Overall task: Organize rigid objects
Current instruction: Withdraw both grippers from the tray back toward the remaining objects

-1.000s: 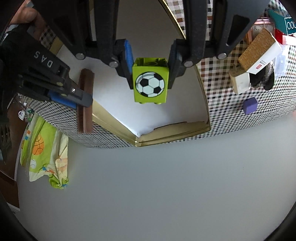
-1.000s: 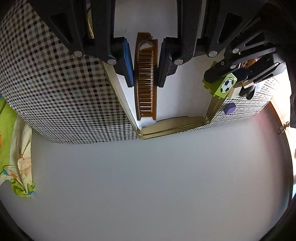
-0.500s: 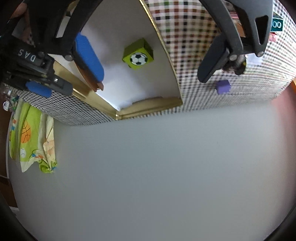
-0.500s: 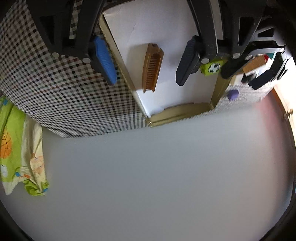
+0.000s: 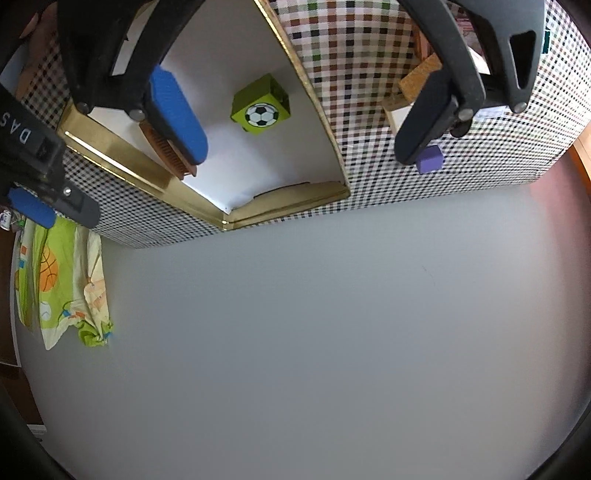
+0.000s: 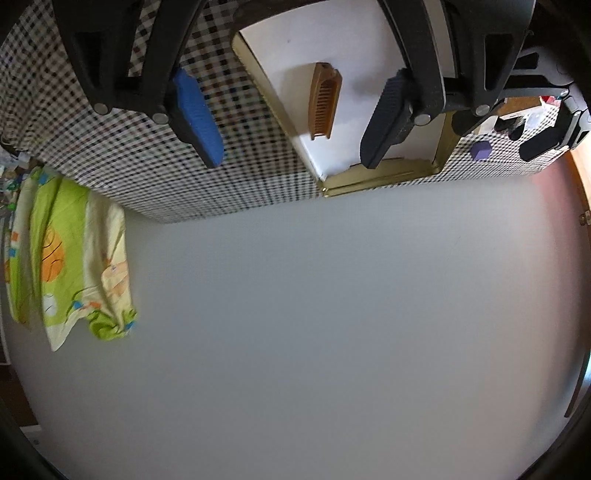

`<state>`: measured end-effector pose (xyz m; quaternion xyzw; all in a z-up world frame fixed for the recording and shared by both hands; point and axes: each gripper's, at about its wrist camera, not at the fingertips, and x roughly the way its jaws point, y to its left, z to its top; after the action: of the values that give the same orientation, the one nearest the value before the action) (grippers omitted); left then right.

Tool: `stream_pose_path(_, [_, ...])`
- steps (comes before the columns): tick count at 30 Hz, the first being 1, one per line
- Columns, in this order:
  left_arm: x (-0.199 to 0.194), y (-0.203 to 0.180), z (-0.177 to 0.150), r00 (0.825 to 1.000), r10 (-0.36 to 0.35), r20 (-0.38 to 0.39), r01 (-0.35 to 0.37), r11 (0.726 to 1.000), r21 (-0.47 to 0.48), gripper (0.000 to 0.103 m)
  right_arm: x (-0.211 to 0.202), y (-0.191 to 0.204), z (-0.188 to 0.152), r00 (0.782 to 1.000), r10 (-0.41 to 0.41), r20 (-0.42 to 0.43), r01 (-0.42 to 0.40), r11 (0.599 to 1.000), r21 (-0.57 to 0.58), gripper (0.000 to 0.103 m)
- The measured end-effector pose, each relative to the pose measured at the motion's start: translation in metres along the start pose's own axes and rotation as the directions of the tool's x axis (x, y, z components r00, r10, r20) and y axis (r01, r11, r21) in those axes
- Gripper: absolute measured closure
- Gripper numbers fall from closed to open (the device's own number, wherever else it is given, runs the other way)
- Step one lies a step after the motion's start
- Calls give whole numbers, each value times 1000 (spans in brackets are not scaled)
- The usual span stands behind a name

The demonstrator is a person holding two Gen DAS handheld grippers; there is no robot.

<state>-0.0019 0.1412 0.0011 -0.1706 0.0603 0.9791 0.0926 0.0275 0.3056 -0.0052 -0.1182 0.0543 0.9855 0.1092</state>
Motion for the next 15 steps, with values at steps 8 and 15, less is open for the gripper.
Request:
stream_pose_path(8, [-4, 15, -2, 1000, -4, -2, 4, 999, -36, 1, -10, -5, 1, 998, -58, 7, 58, 998, 36, 24])
stream_pose_path(15, [-10, 33, -6, 1000, 2, -1, -2, 999, -54, 1, -19, -13, -1, 996, -81, 23, 76, 984, 163, 24])
